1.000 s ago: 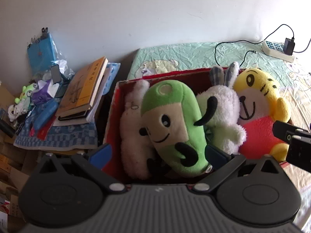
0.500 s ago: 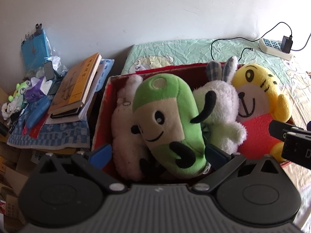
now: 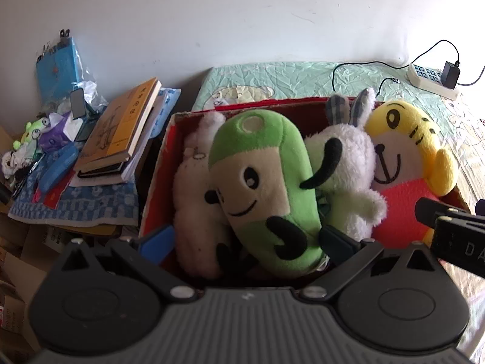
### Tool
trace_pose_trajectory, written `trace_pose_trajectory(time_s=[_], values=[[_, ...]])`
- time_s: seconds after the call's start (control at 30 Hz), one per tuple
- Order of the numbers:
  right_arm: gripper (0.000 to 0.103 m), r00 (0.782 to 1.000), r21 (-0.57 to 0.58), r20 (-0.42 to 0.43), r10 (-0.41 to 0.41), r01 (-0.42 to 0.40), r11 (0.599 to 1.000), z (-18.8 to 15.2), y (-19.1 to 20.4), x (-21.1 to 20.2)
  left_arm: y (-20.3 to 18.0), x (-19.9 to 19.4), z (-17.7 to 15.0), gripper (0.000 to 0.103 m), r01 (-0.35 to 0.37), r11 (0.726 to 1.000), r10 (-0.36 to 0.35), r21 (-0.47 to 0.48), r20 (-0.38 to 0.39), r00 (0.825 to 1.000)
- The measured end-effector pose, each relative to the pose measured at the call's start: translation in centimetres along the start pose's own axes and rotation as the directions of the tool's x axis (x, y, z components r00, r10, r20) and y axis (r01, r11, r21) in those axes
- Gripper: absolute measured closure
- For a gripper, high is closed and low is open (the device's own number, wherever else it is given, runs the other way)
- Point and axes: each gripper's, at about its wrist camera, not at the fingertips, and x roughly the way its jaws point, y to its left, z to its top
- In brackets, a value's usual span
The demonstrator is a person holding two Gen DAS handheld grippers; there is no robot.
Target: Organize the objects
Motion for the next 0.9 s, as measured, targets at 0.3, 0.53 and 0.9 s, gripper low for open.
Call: trace_pose_trajectory(time_s=[0.3, 0.53, 0.9], values=[[0.019, 1.0, 0.0, 0.002, 0.001, -0.001, 1.0, -0.2, 0.0, -0.3, 0.0, -0.5, -0.3, 0.002, -0.005, 1.0, 0.005, 0.0, 0.007, 1.0], [0.019, 1.0, -0.005, 0.013, 0.001, -0.001, 1.0, -0.4, 0.2, -1.1, 0.2, -1.2, -0.7, 0.002, -0.012, 1.0, 0.012, -0.003, 0.017, 1.0], [0.019, 1.0, 0.007, 0.019, 0.013, -0.013, 1.0, -1.2, 0.3, -1.9, 0.6, -2.4, -1.7, 0.002, -0.021, 1.0, 0.021, -0.014, 0.025, 0.999]])
